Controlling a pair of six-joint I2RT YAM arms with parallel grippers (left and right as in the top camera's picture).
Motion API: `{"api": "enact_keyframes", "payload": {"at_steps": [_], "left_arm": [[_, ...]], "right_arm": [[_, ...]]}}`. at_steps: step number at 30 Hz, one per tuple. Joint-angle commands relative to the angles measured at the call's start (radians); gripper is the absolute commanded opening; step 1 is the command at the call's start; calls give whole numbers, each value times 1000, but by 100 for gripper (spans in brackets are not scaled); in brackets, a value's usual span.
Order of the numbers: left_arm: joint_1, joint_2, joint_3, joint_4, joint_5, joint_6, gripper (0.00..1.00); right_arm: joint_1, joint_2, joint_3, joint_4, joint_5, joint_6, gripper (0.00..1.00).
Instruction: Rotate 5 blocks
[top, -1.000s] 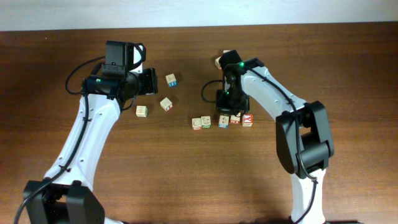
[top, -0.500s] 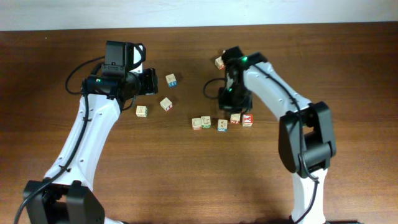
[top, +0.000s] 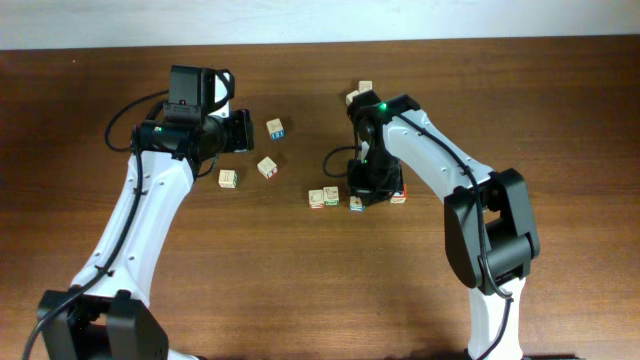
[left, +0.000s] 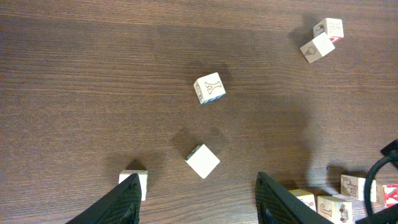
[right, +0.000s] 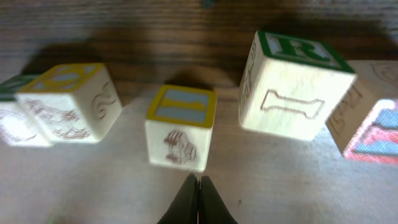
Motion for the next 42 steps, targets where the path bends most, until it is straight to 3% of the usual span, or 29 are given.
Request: {"api": "enact_keyframes", "payload": {"at_steps": [1, 20, 28, 42], "left_arm": [[-3, 11, 13, 2, -10, -9, 57], [-3, 11, 13, 2, -10, -9, 57], [-3, 11, 13, 2, -11, -9, 58], [-3, 11, 13, 2, -11, -8, 59]], "right_arm": [[-5, -26, -54, 31, 2, 23, 4], [-5, -25, -103, 190, -47, -47, 4], [-8, -26, -10, 73, -47, -69, 4], [-27, -25, -2, 62, 81, 43, 4]]}}
